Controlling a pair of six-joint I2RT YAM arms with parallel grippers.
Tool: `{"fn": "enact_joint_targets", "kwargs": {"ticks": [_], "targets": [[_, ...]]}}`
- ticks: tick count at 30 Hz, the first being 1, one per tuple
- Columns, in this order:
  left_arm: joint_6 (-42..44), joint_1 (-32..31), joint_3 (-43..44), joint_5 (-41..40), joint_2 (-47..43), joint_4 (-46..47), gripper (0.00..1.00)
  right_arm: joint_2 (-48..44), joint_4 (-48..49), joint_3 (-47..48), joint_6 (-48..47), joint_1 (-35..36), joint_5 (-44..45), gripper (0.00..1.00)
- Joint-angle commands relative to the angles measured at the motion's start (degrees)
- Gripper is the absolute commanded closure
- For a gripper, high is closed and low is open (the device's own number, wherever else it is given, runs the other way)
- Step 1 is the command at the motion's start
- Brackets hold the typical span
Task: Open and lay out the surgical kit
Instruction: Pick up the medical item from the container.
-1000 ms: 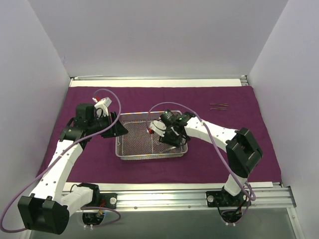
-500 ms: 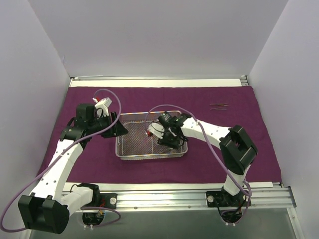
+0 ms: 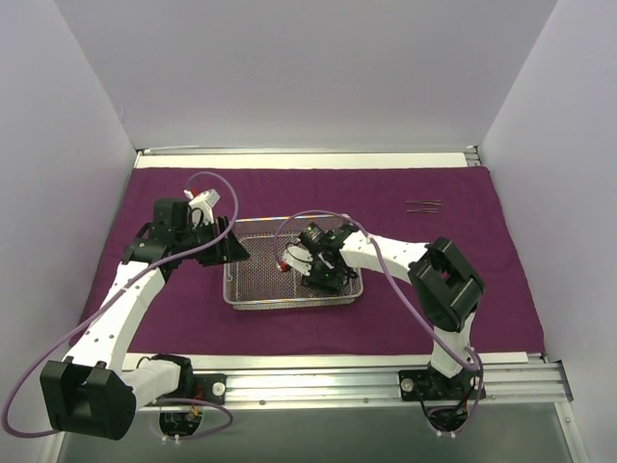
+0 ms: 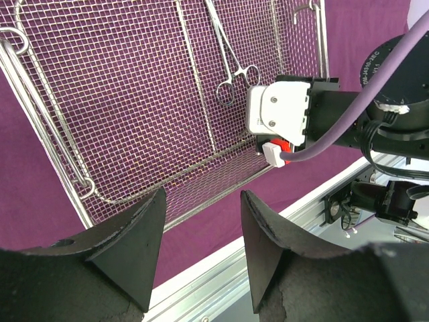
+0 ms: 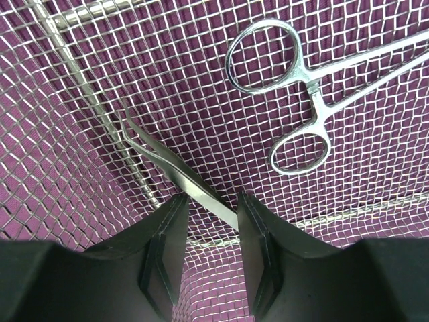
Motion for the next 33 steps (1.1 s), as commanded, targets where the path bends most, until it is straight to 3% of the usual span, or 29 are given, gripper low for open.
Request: {"fn": "enact_joint_targets", "kwargs": {"ticks": [1, 3, 10, 17, 21, 24, 26, 30, 33], "targets": [[0.78, 0.48, 2.15, 0.3, 0.68, 2.21, 0.43, 2.98, 1.49, -0.37, 0.36, 0.76, 0.93, 0.67], [0.77, 0.48, 2.41, 0.3, 1.12, 2.47, 0.43, 3.43, 1.76, -0.2, 0.36, 0.76, 1.02, 0.7], [0.77, 0.48, 3.46, 0.03, 3.31, 3.26, 0.43, 2.03, 1.5, 1.39, 1.68, 0.06, -2.66, 0.97], [-1.24, 0.48, 5.31, 0.21, 6.3, 4.58, 0.43, -6.23, 1.23, 1.47, 5.01, -3.89, -3.98, 1.0], [-3.0, 0.31, 6.36, 2.05, 8.41, 6.78, 0.43, -10.98, 3.59, 3.49, 11.16, -9.85, -7.93, 1.0], [-4.05, 0.13, 7.77, 3.81, 9.9, 8.97, 0.43, -13.44, 7.89, 5.16, 18.8, -12.15, -10.66, 1.0], [-4.58, -0.3, 8.82, 4.16, 11.13, 10.38, 0.43, -14.5, 10.97, 6.13, 28.98, -13.82, -12.41, 1.0], [-3.89, -3.46, 14.0, 1.28, 14.03, 9.6, 0.42, -16.08, 24.13, 6.84, 47.35, -16.46, -16.91, 1.0], [-3.53, -5.92, 18.57, -1.62, 16.41, 9.07, 0.41, -15.38, 27.76, 9.82, 58.17, -16.81, -15.42, 1.0]]}}
